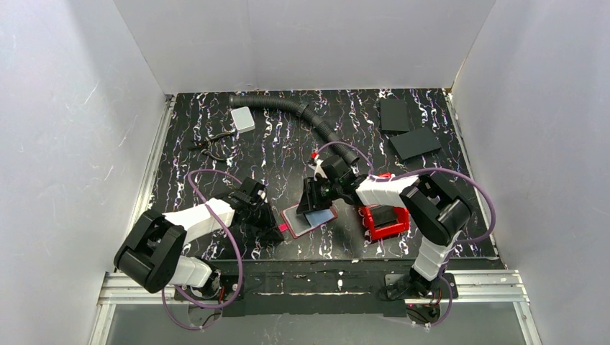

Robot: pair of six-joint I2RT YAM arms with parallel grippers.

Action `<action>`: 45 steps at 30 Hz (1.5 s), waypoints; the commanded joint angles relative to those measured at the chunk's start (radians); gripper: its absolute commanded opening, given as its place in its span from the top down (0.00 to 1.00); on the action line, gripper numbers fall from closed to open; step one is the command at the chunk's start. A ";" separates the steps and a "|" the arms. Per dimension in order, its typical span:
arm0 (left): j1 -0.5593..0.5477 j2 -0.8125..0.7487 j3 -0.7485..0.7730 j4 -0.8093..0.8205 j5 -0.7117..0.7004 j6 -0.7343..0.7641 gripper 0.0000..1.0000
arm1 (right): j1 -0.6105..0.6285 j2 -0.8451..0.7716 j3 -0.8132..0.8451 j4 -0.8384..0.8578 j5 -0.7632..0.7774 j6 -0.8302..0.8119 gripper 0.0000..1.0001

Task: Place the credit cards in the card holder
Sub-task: Insert the credit card into the card holder, then pick up the credit card from the storage box.

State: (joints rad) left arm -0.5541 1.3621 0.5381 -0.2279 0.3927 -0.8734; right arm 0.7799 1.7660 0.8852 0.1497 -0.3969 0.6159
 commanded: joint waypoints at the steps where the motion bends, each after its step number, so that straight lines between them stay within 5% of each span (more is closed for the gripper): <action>1: -0.007 0.001 0.020 -0.039 -0.022 0.022 1.00 | -0.004 0.014 0.046 -0.032 0.025 -0.050 0.51; 13: -0.006 0.038 0.054 -0.046 -0.029 0.041 1.00 | 0.022 0.061 0.043 0.109 -0.101 -0.007 0.52; 19: -0.004 0.019 0.092 -0.096 -0.062 0.057 1.00 | -0.055 -0.057 0.064 -0.047 -0.059 -0.091 0.50; 25: -0.003 -0.074 0.129 -0.226 -0.108 0.081 1.00 | -0.143 -0.321 0.141 -0.466 0.189 -0.218 0.39; 30: -0.004 -0.240 0.178 -0.359 -0.114 0.102 0.82 | -0.191 -0.548 0.136 -0.757 0.407 -0.216 0.30; 35: -0.022 -0.319 0.288 -0.377 -0.074 0.080 0.56 | -0.303 -0.745 0.081 -0.862 0.535 -0.143 0.22; 39: -0.146 -0.235 0.432 -0.329 -0.105 0.067 0.42 | -0.391 -0.745 0.022 -0.918 0.537 -0.043 0.20; 45: -0.300 0.077 0.661 -0.202 -0.112 0.052 0.34 | -0.412 -0.759 -0.057 -0.882 0.531 0.248 0.20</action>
State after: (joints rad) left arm -0.7963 1.2705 1.0939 -0.5003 0.2855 -0.8082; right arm 0.3698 1.0321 0.8654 -0.7151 0.1028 0.6334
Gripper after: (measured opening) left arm 0.619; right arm 0.794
